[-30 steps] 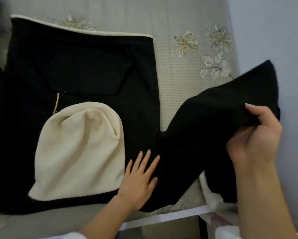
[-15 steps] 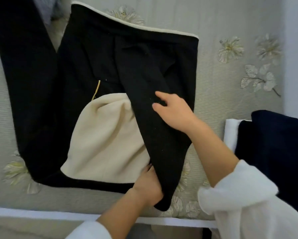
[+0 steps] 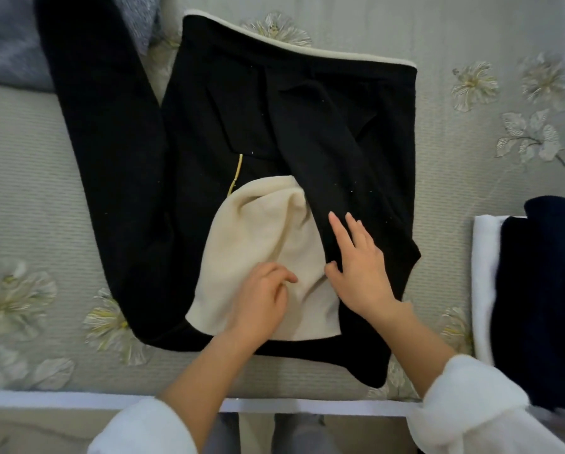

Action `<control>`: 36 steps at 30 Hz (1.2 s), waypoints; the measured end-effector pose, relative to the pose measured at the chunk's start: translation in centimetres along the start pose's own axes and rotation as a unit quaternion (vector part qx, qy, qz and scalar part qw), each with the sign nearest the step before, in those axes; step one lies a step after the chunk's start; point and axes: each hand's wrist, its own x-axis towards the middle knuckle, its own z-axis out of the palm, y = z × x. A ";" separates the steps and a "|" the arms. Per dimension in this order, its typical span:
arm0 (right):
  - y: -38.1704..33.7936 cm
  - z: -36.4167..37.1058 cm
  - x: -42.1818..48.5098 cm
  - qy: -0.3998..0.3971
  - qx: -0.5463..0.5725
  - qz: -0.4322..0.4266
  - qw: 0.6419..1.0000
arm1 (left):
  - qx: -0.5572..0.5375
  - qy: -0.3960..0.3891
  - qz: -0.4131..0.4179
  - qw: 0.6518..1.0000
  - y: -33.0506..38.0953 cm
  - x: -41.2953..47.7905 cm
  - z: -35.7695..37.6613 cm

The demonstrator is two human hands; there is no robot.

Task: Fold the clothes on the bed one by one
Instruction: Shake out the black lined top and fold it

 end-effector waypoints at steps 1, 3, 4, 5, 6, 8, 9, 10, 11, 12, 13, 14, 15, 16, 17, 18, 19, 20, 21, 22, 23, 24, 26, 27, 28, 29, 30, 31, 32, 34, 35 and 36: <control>-1.6 0.3 0.1 0.024 -0.004 -0.012 1.000 | -0.004 0.024 -0.018 1.000 -0.9 0.3 -1.4; -5.0 1.3 0.8 0.051 -0.020 -0.045 0.997 | -0.007 0.089 -0.063 0.994 -3.1 0.6 -4.8; -6.8 1.9 1.2 0.052 -0.031 -0.062 0.996 | 0.000 0.129 -0.083 0.988 -4.4 0.6 -6.5; -8.5 2.7 1.6 0.045 -0.040 -0.077 0.995 | 0.013 0.173 -0.100 0.980 -5.8 0.6 -8.3; -10.2 3.5 1.9 0.035 -0.047 -0.092 0.994 | 0.025 0.219 -0.123 0.968 -7.3 0.7 -10.0; -13.2 5.5 2.3 0.023 -0.054 -0.126 0.990 | 0.010 0.290 -0.207 0.934 -10.5 1.1 -13.1; -14.5 6.4 2.4 0.015 -0.055 -0.142 0.988 | -0.016 0.312 -0.257 0.915 -12.0 1.3 -14.4; -15.7 7.4 2.5 0.002 -0.056 -0.157 0.986 | -0.051 0.324 -0.306 0.894 -13.4 1.6 -15.6; -16.5 8.3 2.6 -0.018 -0.059 -0.166 0.984 | -0.097 0.326 -0.348 0.874 -14.5 2.0 -16.5; -17.0 9.2 2.7 -0.045 -0.065 -0.168 0.983 | -0.147 0.320 -0.373 0.858 -15.3 2.5 -17.2; -17.3 9.8 2.8 -0.076 -0.071 -0.161 0.982 | -0.194 0.309 -0.382 0.849 -15.8 3.2 -17.8; -17.3 10.3 2.9 -0.105 -0.079 -0.147 0.980 | -0.233 0.295 -0.379 0.846 -16.1 3.9 -18.4; -17.2 10.7 2.9 -0.126 -0.091 -0.133 0.979 | -0.266 0.274 -0.371 0.846 -16.3 4.6 -18.8; -17.2 10.9 3.0 -0.135 -0.108 -0.123 0.977 | -0.297 0.249 -0.365 0.847 -16.4 5.3 -19.2; -17.2 11.1 3.0 -0.139 -0.127 -0.118 0.975 | -0.323 0.226 -0.361 0.845 -16.3 5.9 -19.5; -17.5 11.2 3.0 -0.139 -0.145 -0.118 0.973 | -0.346 0.211 -0.356 0.842 -16.2 6.2 -19.7; -17.9 11.2 3.0 -0.139 -0.157 -0.119 0.971 | -0.370 0.216 -0.343 0.836 -16.0 6.2 -20.1; -18.4 11.1 3.1 -0.138 -0.162 -0.117 0.970 | -0.387 0.246 -0.324 0.828 -15.9 6.0 -20.5; -18.9 10.9 3.3 -0.139 -0.160 -0.112 0.971 | -0.396 0.299 -0.301 0.814 -15.9 5.6 -21.0; -19.5 10.7 3.6 -0.140 -0.154 -0.104 0.972 | -0.394 0.362 -0.280 0.797 -16.2 4.8 -21.5; -20.0 10.5 3.8 -0.143 -0.147 -0.095 0.974 | -0.387 0.423 -0.264 0.776 -16.6 3.7 -21.9; -20.5 10.4 4.0 -0.145 -0.142 -0.084 0.976 | -0.370 0.473 -0.264 0.755 -17.1 2.4 -22.2; -21.4 10.5 4.0 -0.148 -0.168 -0.069 0.972 | -0.333 0.524 -0.310 0.720 -18.8 -0.8 -22.0; -21.8 10.9 3.7 -0.147 -0.203 -0.067 0.966 | -0.326 0.523 -0.343 0.709 -19.6 -2.5 -21.5; -22.2 11.3 3.3 -0.143 -0.237 -0.069 0.958 | -0.325 0.505 -0.372 0.708 -20.1 -3.9 -21.0; -22.6 11.7 2.9 -0.133 -0.260 -0.073 0.954 | -0.324 0.477 -0.396 0.715 -20.4 -5.0 -20.4; -22.8 12.0 2.5 -0.114 -0.262 -0.085 0.955 | -0.329 0.452 -0.411 0.720 -20.5 -5.6 -20.0; -23.0 12.3 2.2 -0.093 -0.243 -0.111 0.959 | -0.345 0.441 -0.415 0.717 -20.7 -5.6 -19.8; -23.0 12.7 1.9 -0.081 -0.210 -0.151 0.962 | -0.374 0.440 -0.411 0.705 -20.9 -5.3 -20.1; -22.7 13.6 1.4 -0.135 -0.177 -0.252 0.942 | -0.456 0.416 -0.399 0.678 -21.0 -4.3 -21.2; -22.5 14.1 1.1 -0.182 -0.184 -0.282 0.924 | -0.500 0.384 -0.390 0.671 -21.1 -3.9 -22.0; -22.3 14.4 0.9 -0.222 -0.192 -0.290 0.911 | -0.537 0.347 -0.380 0.668 -21.1 -3.5 -22.7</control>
